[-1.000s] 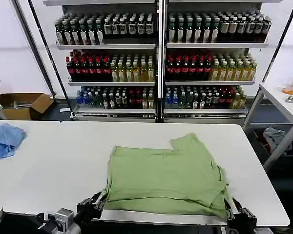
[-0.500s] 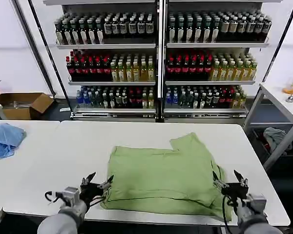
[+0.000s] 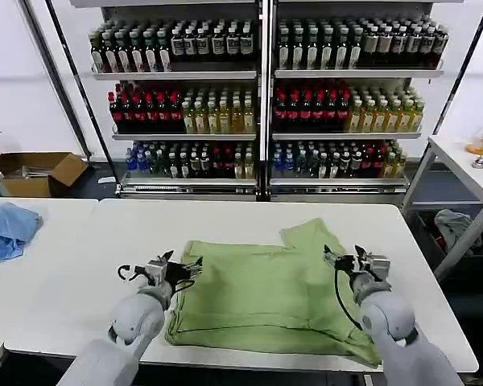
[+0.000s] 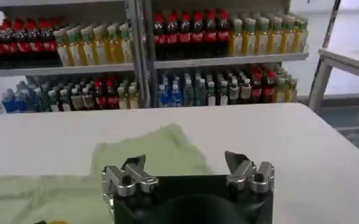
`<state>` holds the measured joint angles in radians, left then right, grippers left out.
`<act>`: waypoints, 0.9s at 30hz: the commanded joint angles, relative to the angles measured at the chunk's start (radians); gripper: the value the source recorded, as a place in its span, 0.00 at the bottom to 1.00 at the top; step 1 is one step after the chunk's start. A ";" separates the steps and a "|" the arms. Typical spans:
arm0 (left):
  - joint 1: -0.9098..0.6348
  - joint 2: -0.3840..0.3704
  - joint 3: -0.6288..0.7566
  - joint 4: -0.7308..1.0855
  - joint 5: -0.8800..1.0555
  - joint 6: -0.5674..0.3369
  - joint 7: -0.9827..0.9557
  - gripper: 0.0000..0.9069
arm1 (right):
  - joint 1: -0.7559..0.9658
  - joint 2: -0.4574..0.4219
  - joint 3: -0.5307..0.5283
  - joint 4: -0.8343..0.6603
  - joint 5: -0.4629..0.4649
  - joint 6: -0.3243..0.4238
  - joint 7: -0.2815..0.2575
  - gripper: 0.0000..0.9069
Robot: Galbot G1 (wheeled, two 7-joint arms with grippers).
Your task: Fold and organize the clothes.
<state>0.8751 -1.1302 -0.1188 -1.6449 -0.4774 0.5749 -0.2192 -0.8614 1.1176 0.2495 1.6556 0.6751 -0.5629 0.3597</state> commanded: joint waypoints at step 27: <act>-0.184 -0.055 0.118 0.271 -0.058 0.003 -0.016 0.04 | 0.375 0.129 -0.155 -0.578 -0.020 -0.015 -0.123 0.00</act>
<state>0.6841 -1.1830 -0.0088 -1.3821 -0.5059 0.5744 -0.2337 -0.5207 1.2344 0.1121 1.1521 0.6582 -0.5730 0.2683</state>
